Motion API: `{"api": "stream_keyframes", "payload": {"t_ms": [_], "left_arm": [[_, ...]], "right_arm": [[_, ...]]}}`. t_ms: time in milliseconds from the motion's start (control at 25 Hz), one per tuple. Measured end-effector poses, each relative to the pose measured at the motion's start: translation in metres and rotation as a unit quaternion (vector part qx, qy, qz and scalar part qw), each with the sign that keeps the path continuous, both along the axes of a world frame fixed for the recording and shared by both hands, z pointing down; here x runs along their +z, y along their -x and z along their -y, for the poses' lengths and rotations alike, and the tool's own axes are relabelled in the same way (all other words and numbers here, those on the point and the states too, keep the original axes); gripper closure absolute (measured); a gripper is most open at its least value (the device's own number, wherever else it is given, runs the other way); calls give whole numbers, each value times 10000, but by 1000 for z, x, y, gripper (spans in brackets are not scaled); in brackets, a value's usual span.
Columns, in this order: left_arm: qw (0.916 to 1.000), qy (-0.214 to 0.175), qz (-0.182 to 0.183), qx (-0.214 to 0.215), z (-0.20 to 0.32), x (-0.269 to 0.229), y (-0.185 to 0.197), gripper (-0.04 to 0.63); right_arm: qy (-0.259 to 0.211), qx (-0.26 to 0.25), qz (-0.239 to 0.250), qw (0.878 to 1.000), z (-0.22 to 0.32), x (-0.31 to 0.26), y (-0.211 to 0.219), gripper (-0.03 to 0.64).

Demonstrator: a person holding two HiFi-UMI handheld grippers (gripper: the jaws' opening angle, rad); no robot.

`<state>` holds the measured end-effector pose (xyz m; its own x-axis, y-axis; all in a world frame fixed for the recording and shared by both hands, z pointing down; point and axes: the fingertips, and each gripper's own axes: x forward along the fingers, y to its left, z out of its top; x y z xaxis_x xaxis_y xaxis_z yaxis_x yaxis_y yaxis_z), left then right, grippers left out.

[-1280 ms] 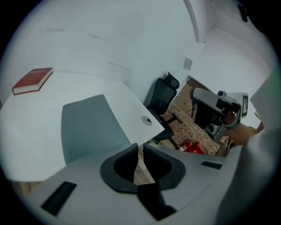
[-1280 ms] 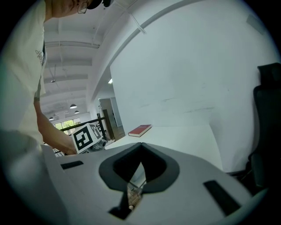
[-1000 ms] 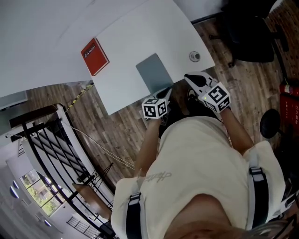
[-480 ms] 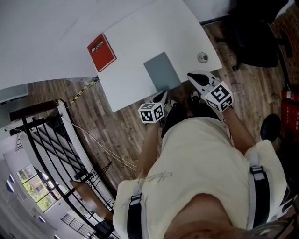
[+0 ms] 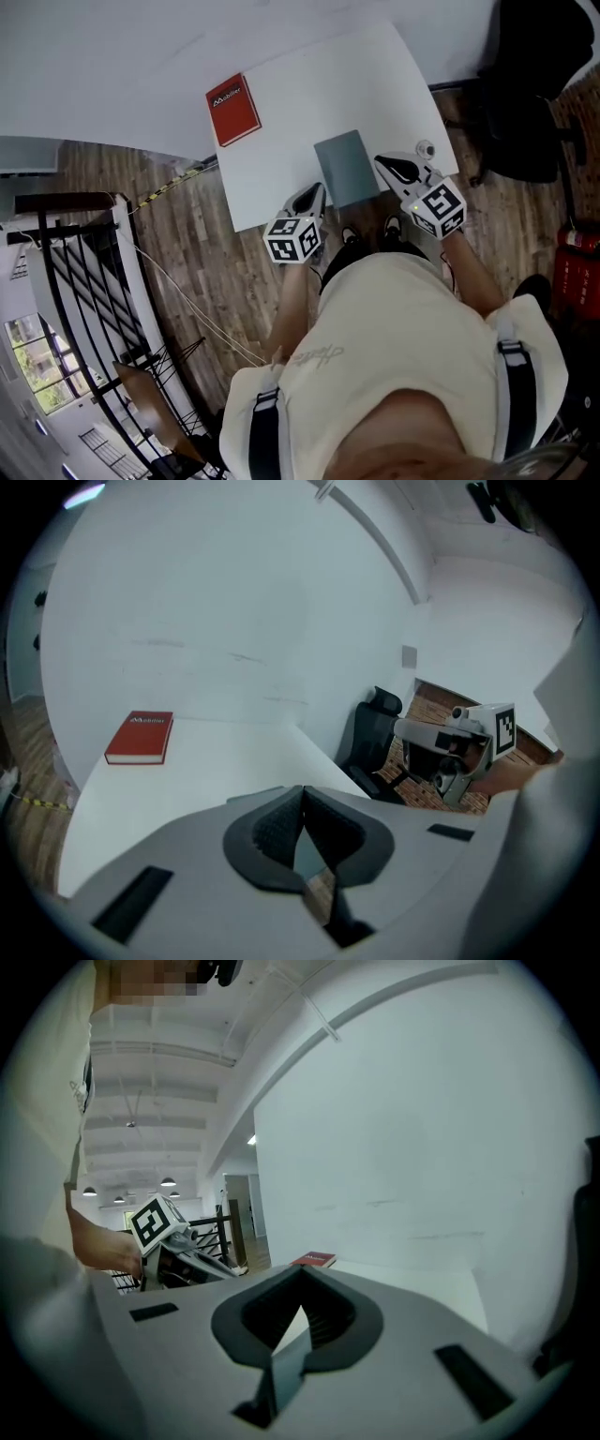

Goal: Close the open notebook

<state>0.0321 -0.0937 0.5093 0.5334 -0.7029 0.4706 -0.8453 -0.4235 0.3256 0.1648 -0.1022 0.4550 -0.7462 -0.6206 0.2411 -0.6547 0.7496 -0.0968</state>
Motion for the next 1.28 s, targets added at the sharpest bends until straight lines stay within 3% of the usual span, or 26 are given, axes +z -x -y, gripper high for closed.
{"api": "stream_keyframes", "payload": {"t_ms": [360, 720, 840, 1000, 1280], "left_arm": [[9908, -1290, 50, -398, 37, -97, 34, 577], [9841, -1740, 61, -358, 62, -139, 48, 577], [9783, -2018, 226, -403, 70, -159, 54, 577], [9641, -2443, 859, -596, 79, -184, 65, 577], [9563, -2738, 878, -530, 83, -210, 68, 577]], "right_arm": [[-490, 35, 25, 9988, 31, -50, 11, 609], [-1082, 155, -211, 9938, 55, -88, -3, 609], [-1168, 270, 69, 9928, 62, -110, -5, 609], [-1045, 289, 840, 9906, 65, -134, -3, 609], [-1668, 216, 448, 9847, 61, -169, 14, 609]]}}
